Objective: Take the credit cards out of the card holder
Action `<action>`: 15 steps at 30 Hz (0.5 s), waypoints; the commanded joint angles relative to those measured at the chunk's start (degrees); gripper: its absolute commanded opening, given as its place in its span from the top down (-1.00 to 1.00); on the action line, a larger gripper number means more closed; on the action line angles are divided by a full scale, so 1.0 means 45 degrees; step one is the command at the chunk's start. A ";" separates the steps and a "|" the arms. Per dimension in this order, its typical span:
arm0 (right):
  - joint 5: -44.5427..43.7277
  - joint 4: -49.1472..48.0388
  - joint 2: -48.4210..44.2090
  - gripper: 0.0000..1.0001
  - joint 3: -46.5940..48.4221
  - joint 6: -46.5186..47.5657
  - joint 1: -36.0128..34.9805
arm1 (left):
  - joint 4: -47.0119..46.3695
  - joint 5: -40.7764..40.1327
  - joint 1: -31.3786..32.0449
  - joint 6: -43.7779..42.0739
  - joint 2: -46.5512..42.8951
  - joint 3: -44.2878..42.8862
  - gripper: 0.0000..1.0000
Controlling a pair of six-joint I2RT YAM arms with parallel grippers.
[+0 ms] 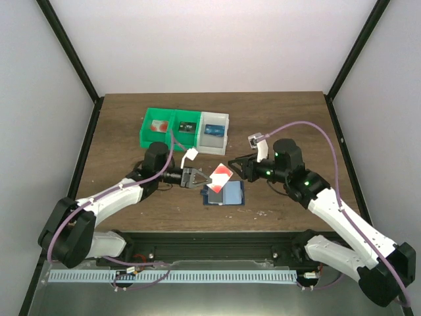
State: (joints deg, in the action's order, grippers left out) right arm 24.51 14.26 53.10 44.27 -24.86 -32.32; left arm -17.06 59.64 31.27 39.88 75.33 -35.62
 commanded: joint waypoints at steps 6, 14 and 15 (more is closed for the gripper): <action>0.3587 0.1813 0.1274 0.15 0.1235 0.1567 0.0086 | 0.2986 0.1872 -0.0015 -0.2529 -0.0361 -0.0661 1.00; 0.4337 0.1301 0.2050 0.02 0.0448 0.1300 0.0091 | 0.3038 0.2686 -0.0019 -0.2858 -0.0377 -0.0643 1.00; 0.4633 0.1169 0.2159 0.02 0.0366 0.1232 0.0093 | 0.3104 0.2802 -0.0020 -0.2979 -0.0325 -0.0675 1.00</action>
State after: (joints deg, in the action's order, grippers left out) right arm 39.46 20.43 61.21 47.46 -19.09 -32.21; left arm -4.36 68.55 31.27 29.74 74.17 -37.82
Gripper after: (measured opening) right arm 0.488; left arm 0.019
